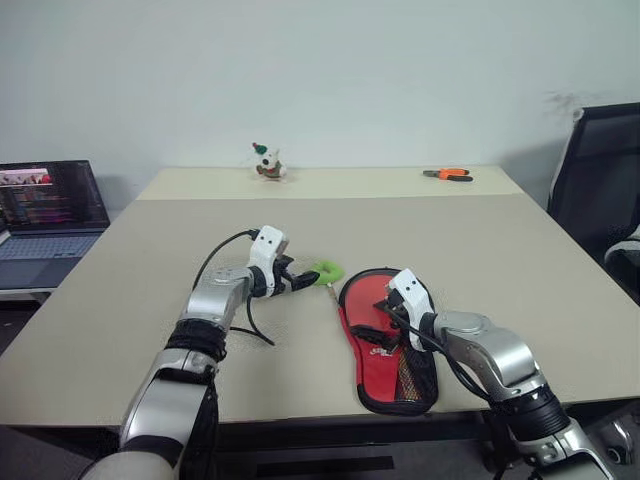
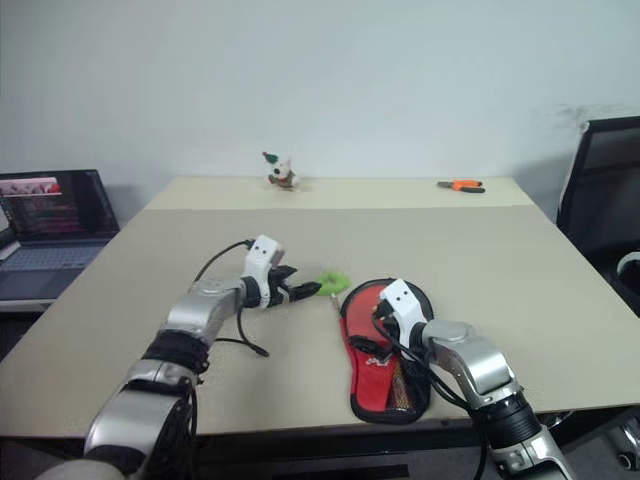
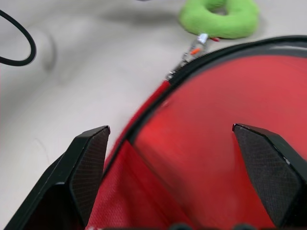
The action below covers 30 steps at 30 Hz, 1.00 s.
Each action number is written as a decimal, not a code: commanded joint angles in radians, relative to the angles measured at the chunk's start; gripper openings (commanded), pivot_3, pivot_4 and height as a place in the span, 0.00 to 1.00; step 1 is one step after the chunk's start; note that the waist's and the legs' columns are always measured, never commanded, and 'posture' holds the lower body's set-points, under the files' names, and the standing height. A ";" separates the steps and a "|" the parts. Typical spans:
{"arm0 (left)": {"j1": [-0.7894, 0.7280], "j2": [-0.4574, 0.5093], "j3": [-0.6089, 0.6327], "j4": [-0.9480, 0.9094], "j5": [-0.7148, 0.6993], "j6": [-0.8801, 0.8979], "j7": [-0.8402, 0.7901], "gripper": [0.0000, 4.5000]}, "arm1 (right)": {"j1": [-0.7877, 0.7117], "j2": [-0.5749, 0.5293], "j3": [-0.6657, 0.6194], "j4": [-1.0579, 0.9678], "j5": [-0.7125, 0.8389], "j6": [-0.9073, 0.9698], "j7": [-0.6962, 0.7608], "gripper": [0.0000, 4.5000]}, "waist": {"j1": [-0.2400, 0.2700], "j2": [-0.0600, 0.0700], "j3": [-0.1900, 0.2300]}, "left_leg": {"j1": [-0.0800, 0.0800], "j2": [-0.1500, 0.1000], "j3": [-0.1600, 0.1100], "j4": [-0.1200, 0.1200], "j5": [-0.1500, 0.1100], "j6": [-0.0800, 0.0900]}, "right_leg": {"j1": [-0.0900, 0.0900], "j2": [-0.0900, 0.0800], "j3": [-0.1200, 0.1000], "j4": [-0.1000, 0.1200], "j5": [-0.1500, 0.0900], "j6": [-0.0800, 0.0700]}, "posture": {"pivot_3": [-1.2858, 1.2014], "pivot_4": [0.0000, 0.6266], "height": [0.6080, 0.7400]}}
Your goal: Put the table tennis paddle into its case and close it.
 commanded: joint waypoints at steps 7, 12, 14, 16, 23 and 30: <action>-0.182 -0.089 -0.018 0.358 0.141 -0.162 0.015 1.00 | 0.026 0.030 -0.009 -0.072 -0.011 0.015 -0.051 1.00 | 0.001 0.000 0.000 | -0.003 0.000 0.000 0.001 -0.001 0.001 | -0.002 0.000 0.000 0.000 0.000 0.000 | 0.52 0.24 1.00; -0.186 -0.118 -0.019 0.396 0.184 -0.184 0.049 0.92 | 0.046 0.030 -0.012 -0.099 -0.016 0.021 -0.076 1.00 | 0.002 0.000 0.000 | -0.003 0.000 0.000 0.002 -0.001 0.001 | -0.002 0.000 0.000 0.001 0.000 0.000 | 0.52 0.24 1.00; -0.184 -0.127 -0.013 0.399 0.191 -0.188 0.057 0.80 | 0.049 0.027 -0.013 -0.104 -0.018 0.018 -0.082 1.00 | 0.003 -0.001 0.000 | -0.003 0.000 0.000 0.002 -0.001 0.001 | -0.002 0.000 0.000 0.001 0.000 0.000 | 0.52 0.24 1.00; -0.184 -0.132 -0.006 0.401 0.195 -0.191 0.059 0.65 | 0.049 0.025 -0.012 -0.104 -0.022 0.011 -0.086 1.00 | 0.004 -0.001 0.000 | -0.002 -0.001 0.000 0.003 -0.001 0.001 | -0.002 0.000 0.000 0.002 0.000 0.000 | 0.52 0.24 1.00; -0.178 -0.137 0.016 0.400 0.202 -0.193 0.065 0.15 | 0.017 0.040 0.016 -0.045 -0.076 -0.043 -0.101 1.00 | 0.002 -0.001 0.000 | -0.001 -0.001 0.000 0.003 0.000 0.001 | -0.002 0.000 0.001 0.005 0.000 0.000 | 0.52 0.24 1.00; -0.200 -0.130 0.024 0.400 0.216 -0.198 0.091 0.00 | 0.001 0.052 0.066 0.138 -0.163 -0.088 -0.105 1.00 | 0.001 -0.001 -0.001 | 0.000 -0.001 0.001 0.004 0.000 0.001 | -0.002 0.000 0.001 0.007 0.000 0.000 | 0.52 0.24 1.00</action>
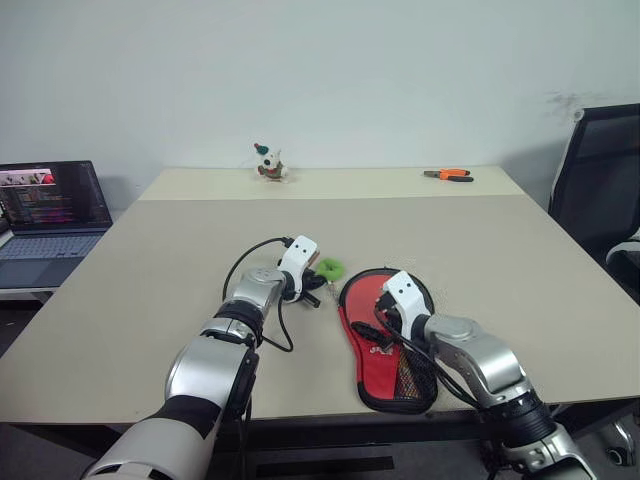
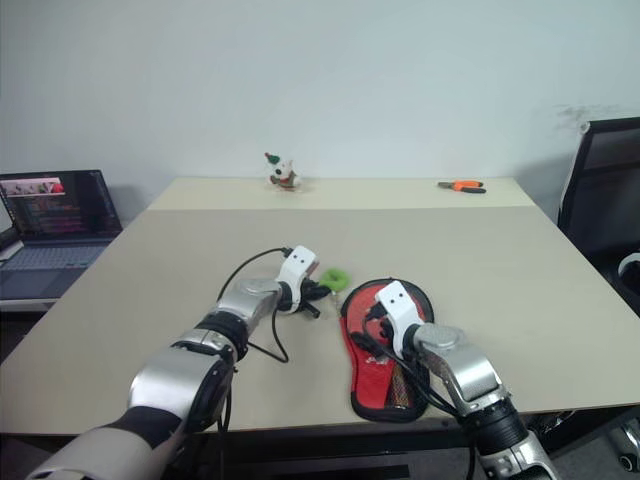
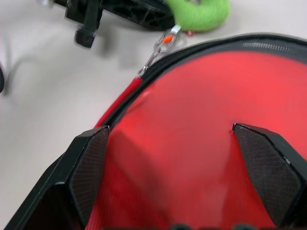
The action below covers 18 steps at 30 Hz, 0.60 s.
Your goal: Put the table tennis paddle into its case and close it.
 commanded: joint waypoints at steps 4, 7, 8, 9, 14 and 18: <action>-0.065 0.003 0.000 0.017 0.047 -0.032 0.082 0.00 | 0.012 -0.029 0.042 0.112 -0.056 -0.003 0.043 1.00 | 0.000 -0.002 -0.002 | 0.001 0.000 0.000 0.000 0.000 0.000 | 0.001 0.000 0.000 0.001 0.000 0.000 | 0.52 0.24 1.00; -0.089 -0.001 -0.003 0.025 0.072 -0.051 0.118 0.00 | 0.028 -0.040 0.051 0.092 -0.059 0.015 0.063 1.00 | 0.000 -0.002 -0.002 | 0.004 0.000 0.000 0.000 0.000 0.000 | 0.003 0.000 0.000 0.001 0.000 0.000 | 0.52 0.24 1.00; -0.105 -0.006 -0.005 0.029 0.083 -0.058 0.146 0.00 | 0.038 -0.050 0.058 0.083 -0.059 0.026 0.074 1.00 | 0.000 -0.002 -0.002 | 0.004 0.000 0.000 0.000 0.000 0.000 | 0.003 0.000 0.000 0.001 0.000 0.000 | 0.52 0.24 1.00; -0.125 -0.014 -0.009 0.033 0.097 -0.069 0.178 0.00 | 0.051 -0.063 0.067 0.075 -0.060 0.034 0.086 1.00 | 0.001 -0.003 -0.002 | 0.004 0.000 0.000 0.000 0.000 0.000 | 0.003 0.000 0.000 0.001 0.000 0.000 | 0.52 0.24 1.00; -0.166 -0.042 -0.060 0.048 0.179 -0.128 0.239 0.00 | 0.107 -0.097 0.086 0.002 -0.060 0.086 0.101 1.00 | 0.002 -0.006 -0.005 | 0.004 -0.001 0.000 0.000 0.000 0.000 | 0.004 0.000 0.001 0.000 -0.002 0.004 | 0.52 0.24 1.00; -0.173 -0.073 -0.110 0.057 0.249 -0.168 0.285 0.00 | 0.164 -0.131 0.099 -0.088 -0.050 0.142 0.110 1.00 | 0.001 -0.006 -0.007 | 0.005 0.000 0.001 -0.001 0.000 0.000 | 0.004 0.000 0.001 0.001 -0.003 0.004 | 0.52 0.24 1.00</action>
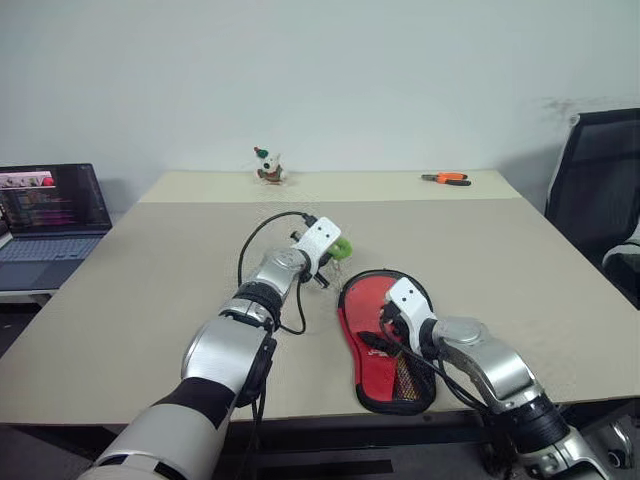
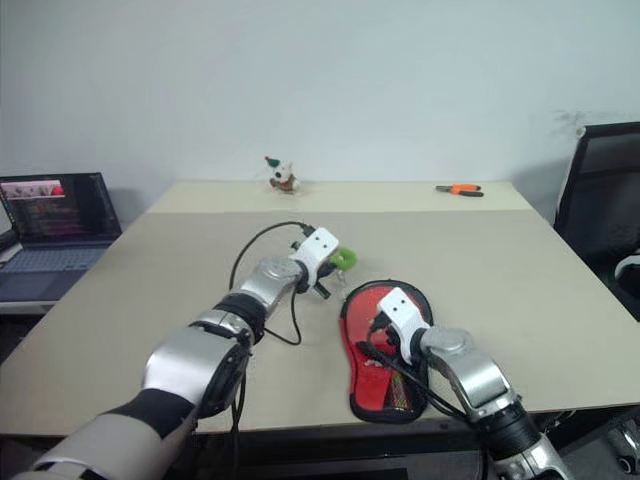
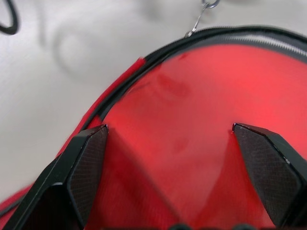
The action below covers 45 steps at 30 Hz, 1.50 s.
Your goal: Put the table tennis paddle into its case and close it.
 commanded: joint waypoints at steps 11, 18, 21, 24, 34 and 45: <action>-0.074 -0.081 -0.229 0.001 0.286 -0.218 0.171 0.00 | 0.196 -0.089 0.105 -0.118 -0.015 0.197 0.005 1.00 | 0.005 -0.009 -0.009 | 0.001 0.000 0.000 0.000 0.000 0.000 | 0.002 0.000 0.000 -0.002 -0.001 0.001 | 0.52 0.24 1.00; -0.088 -0.122 -0.326 0.011 0.393 -0.269 0.227 0.00 | 0.233 -0.049 0.101 -0.167 -0.011 0.244 -0.039 1.00 | 0.005 -0.009 -0.010 | 0.002 0.000 0.000 -0.001 0.000 0.000 | 0.003 0.000 0.000 -0.002 -0.001 0.001 | 0.52 0.24 1.00; -0.096 -0.141 -0.367 0.014 0.436 -0.279 0.259 0.00 | 0.277 -0.045 0.109 -0.212 -0.005 0.267 -0.054 1.00 | 0.006 -0.010 -0.010 | 0.002 0.000 0.000 0.000 0.000 0.000 | 0.003 0.000 0.000 -0.002 -0.001 0.001 | 0.52 0.24 1.00; -0.103 -0.151 -0.393 0.017 0.464 -0.281 0.286 0.00 | 0.318 -0.043 0.114 -0.260 0.001 0.288 -0.071 1.00 | 0.006 -0.010 -0.011 | 0.002 0.000 -0.001 -0.001 0.000 0.000 | 0.005 0.000 -0.001 -0.004 -0.001 0.001 | 0.52 0.24 1.00; -0.106 -0.108 -0.351 0.025 0.444 -0.171 0.339 0.00 | 0.381 -0.011 0.133 -0.348 0.010 0.345 -0.117 1.00 | 0.005 -0.011 -0.011 | 0.011 0.001 -0.002 -0.004 -0.002 -0.002 | 0.016 0.000 -0.002 -0.010 -0.001 0.002 | 0.52 0.24 1.00; -0.124 -0.091 -0.355 0.025 0.469 -0.122 0.358 0.00 | 0.435 0.033 0.153 -0.420 0.016 0.396 -0.180 1.00 | 0.003 -0.011 -0.011 | 0.011 0.001 -0.002 -0.004 -0.004 -0.002 | 0.015 0.000 -0.002 -0.010 -0.003 0.002 | 0.52 0.24 1.00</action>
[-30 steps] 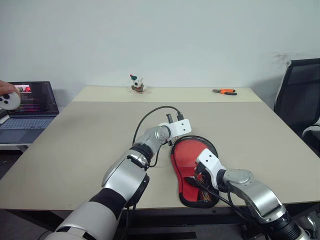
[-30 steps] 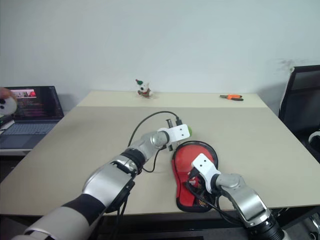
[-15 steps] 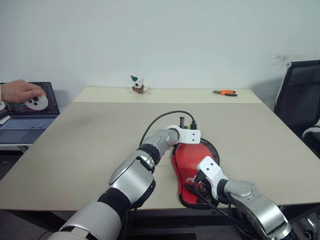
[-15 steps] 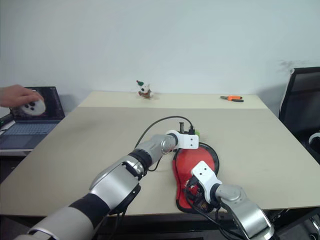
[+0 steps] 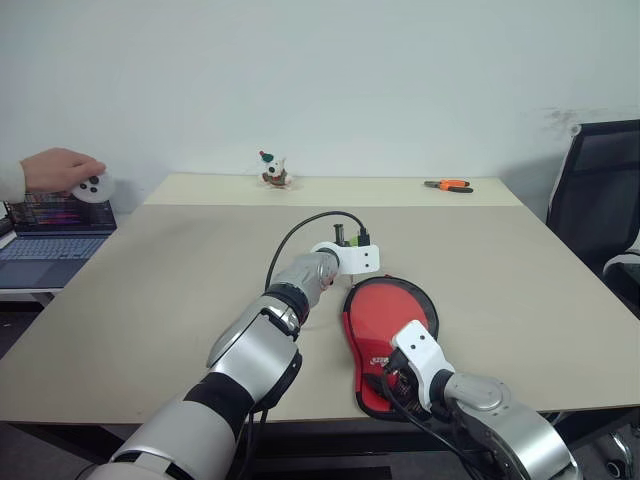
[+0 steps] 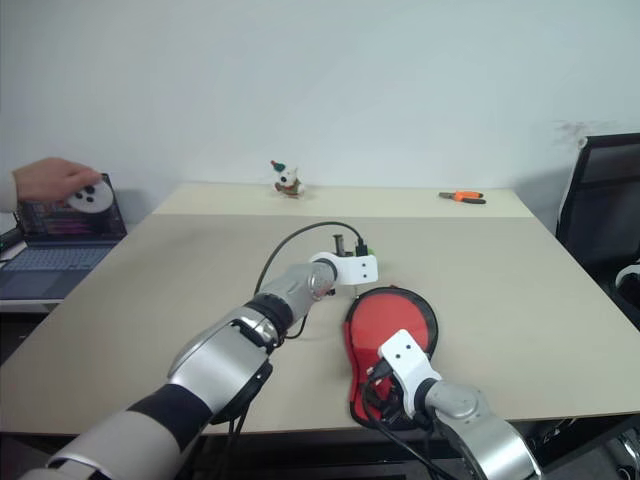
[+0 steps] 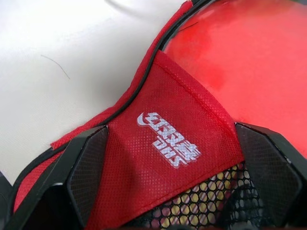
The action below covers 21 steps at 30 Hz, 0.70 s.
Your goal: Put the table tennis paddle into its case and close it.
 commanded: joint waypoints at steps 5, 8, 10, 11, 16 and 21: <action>-0.102 -0.040 -0.045 -0.023 0.055 -0.034 0.081 0.00 | 0.125 0.028 0.125 0.044 0.061 0.153 0.000 1.00 | 0.000 0.000 0.000 | -0.001 0.000 0.000 0.000 -0.002 0.000 | 0.000 0.000 0.000 -0.001 -0.001 0.001 | 0.52 0.24 1.00; -0.113 -0.072 -0.086 -0.023 0.092 -0.071 0.106 0.00 | 0.133 0.038 0.133 0.039 0.062 0.156 -0.012 1.00 | 0.000 0.000 0.000 | -0.001 0.000 0.000 0.000 -0.002 0.000 | 0.000 0.000 0.000 -0.001 -0.002 0.001 | 0.52 0.24 1.00; -0.108 -0.100 -0.122 -0.022 0.121 -0.108 0.108 0.00 | 0.136 0.044 0.135 0.039 0.061 0.157 -0.016 1.00 | 0.000 0.000 0.000 | -0.001 0.000 0.000 0.000 -0.003 0.000 | 0.000 0.000 0.001 -0.001 -0.002 0.001 | 0.52 0.24 1.00; -0.105 -0.108 -0.134 -0.022 0.131 -0.120 0.108 0.00 | 0.135 0.047 0.135 0.039 0.061 0.158 -0.018 1.00 | 0.000 0.000 0.000 | 0.000 0.000 0.000 0.000 -0.003 0.000 | 0.000 0.000 0.001 -0.001 -0.002 0.001 | 0.52 0.24 1.00; -0.089 -0.148 -0.161 -0.019 0.151 -0.148 0.109 0.00 | 0.136 0.050 0.130 0.041 0.063 0.156 -0.022 1.00 | 0.000 0.000 0.000 | 0.000 0.000 0.000 0.000 -0.003 0.000 | 0.000 0.000 0.001 -0.001 -0.002 0.001 | 0.52 0.24 1.00; -0.082 -0.160 -0.152 -0.018 0.140 -0.147 0.090 0.00 | 0.143 0.051 0.129 0.035 0.062 0.155 -0.027 1.00 | 0.000 0.000 0.000 | 0.000 0.000 0.000 0.000 -0.003 0.000 | 0.000 0.000 0.001 0.000 -0.002 0.001 | 0.52 0.24 1.00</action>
